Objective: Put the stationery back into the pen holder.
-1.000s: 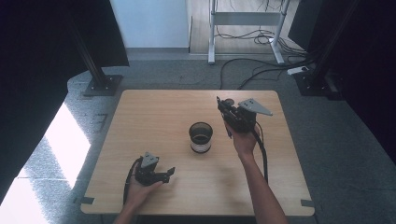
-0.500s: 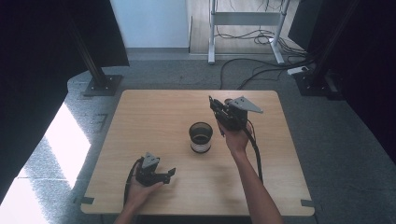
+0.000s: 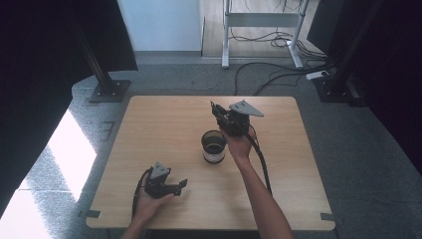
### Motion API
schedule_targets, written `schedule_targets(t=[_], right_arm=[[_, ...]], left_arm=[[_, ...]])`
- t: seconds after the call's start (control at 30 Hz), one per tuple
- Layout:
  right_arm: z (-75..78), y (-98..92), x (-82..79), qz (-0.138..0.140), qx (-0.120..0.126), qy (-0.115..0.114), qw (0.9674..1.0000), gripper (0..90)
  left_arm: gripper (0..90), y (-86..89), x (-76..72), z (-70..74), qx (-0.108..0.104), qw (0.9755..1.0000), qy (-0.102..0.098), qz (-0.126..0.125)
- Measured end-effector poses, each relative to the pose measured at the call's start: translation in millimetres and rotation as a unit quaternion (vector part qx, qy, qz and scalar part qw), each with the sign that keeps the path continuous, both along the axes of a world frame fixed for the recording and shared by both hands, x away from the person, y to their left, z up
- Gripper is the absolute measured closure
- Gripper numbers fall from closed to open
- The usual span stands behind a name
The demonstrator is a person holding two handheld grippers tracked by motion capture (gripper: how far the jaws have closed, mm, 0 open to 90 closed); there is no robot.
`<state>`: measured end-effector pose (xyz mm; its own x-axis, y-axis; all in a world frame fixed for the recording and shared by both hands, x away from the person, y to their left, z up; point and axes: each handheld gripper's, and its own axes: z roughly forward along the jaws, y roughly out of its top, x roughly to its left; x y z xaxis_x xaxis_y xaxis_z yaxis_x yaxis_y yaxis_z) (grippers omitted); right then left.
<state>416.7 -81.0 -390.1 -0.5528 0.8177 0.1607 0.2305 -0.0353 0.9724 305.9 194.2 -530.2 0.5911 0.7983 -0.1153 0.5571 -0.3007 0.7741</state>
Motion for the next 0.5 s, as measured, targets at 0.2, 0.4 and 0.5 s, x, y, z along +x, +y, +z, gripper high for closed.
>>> schedule_targets(t=[0.2, 0.4, 0.5], right_arm=[[-3.1, 13.2, 6.8, 0.007, -0.003, 0.006, 1.0000, 78.9], [-7.5, 20.6, 11.6, 0.007, 0.002, 0.009, 0.9999, 78.9], [-10.2, 24.7, 13.8, 0.007, 0.006, 0.011, 0.9999, 78.9]], left_arm=[[16.6, -0.1, 0.0, -0.3, 0.000, 1.0000, 0.002, -0.003], [16.7, -0.1, 0.6, -1.1, 0.000, 1.0000, 0.004, -0.004], [16.7, -0.4, 0.6, -1.5, 0.001, 1.0000, 0.004, -0.005]])
